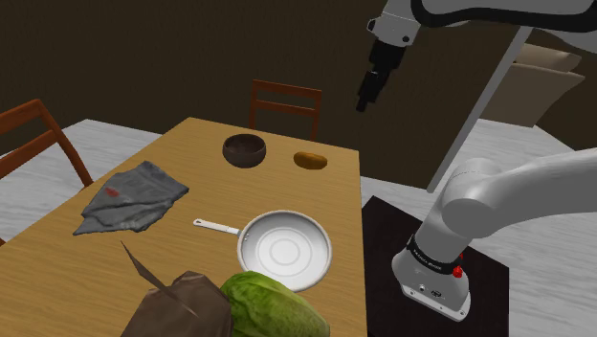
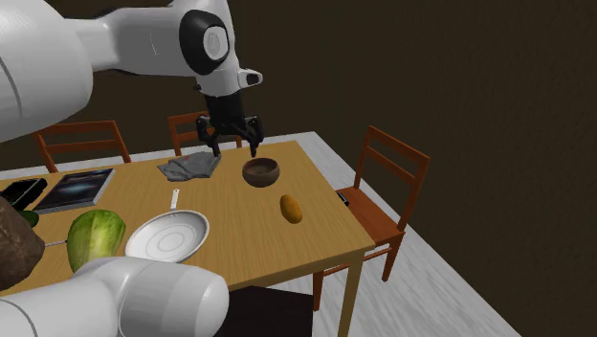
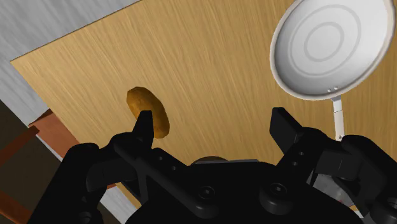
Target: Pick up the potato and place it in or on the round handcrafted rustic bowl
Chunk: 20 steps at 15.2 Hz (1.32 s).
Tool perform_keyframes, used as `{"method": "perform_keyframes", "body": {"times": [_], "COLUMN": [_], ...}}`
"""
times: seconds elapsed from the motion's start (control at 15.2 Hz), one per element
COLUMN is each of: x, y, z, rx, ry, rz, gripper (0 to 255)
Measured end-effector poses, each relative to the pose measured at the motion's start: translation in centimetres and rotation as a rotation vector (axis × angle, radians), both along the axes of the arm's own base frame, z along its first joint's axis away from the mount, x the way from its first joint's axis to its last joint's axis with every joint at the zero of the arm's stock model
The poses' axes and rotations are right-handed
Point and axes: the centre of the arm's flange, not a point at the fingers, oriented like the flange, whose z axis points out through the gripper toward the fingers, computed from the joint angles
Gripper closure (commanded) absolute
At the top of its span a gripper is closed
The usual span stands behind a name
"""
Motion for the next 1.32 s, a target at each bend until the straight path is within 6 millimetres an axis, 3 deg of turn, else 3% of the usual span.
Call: {"method": "perform_keyframes", "body": {"times": [0.26, 1.32], "x": [1.7, 14.2], "y": [-0.5, -5.8], "z": [-2.0, -18.3], "rx": [-0.003, -0.030], "ry": [0.005, 0.028], "rz": [0.027, 0.235], "gripper": [0, 0]}}
